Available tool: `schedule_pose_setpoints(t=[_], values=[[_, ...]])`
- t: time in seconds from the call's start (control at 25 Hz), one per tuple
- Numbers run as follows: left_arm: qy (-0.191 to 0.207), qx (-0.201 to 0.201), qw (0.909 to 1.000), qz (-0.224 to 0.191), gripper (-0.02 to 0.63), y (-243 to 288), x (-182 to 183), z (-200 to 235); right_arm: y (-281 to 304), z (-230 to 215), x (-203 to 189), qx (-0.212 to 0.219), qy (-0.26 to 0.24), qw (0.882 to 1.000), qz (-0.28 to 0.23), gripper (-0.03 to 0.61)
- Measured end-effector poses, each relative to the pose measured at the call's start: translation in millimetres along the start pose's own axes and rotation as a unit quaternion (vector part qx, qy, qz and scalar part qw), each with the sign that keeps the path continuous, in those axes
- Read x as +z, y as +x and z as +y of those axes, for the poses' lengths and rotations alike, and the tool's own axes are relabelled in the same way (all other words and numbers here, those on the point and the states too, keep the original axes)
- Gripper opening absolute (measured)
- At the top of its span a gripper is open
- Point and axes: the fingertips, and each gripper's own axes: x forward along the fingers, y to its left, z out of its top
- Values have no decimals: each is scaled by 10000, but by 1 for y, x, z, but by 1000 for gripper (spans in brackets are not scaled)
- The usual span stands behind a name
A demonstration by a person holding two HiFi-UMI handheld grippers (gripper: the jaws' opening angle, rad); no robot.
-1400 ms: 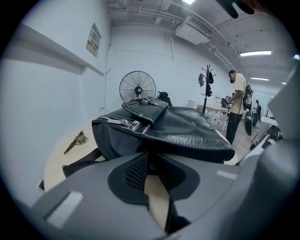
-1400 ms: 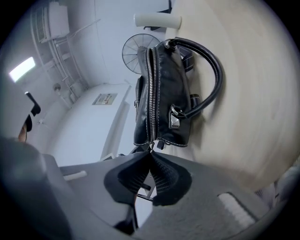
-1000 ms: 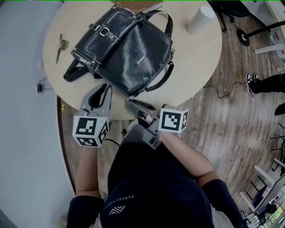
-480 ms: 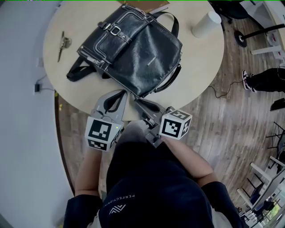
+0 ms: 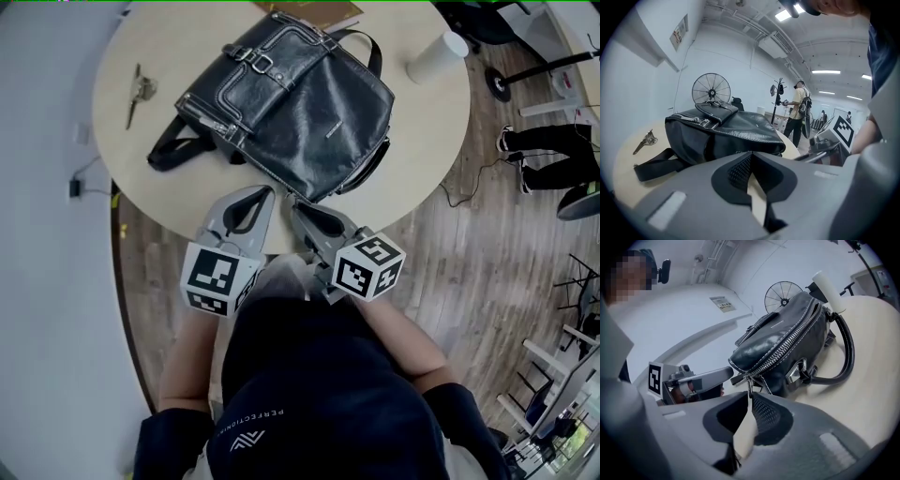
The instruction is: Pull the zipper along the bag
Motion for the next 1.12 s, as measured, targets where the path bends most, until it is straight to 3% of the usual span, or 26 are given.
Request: schedule_pose_setpoints(t=[0.2,0.36,0.6,0.92,1.12], values=[[-63,-66,9999,-129,20,-10,-2,7,3,2,1,-269,-161,9994,-127,58],[-141,-81,9997,-188,20,-17,-5,8,9,9,-1,-675,-231,9974,-88,179],[-177,-3,9994,-311,20,-23,-2,11,6,3,0,-1468,-55,9892,-23,199],[-241,142,9989,-384,20,-24,0,6,1,12,8,-1350,37,9908,-75,169],[-287,182,9987,-391,20,-29,-3,8,9,7,12,-1724,33,9849,-156,207]])
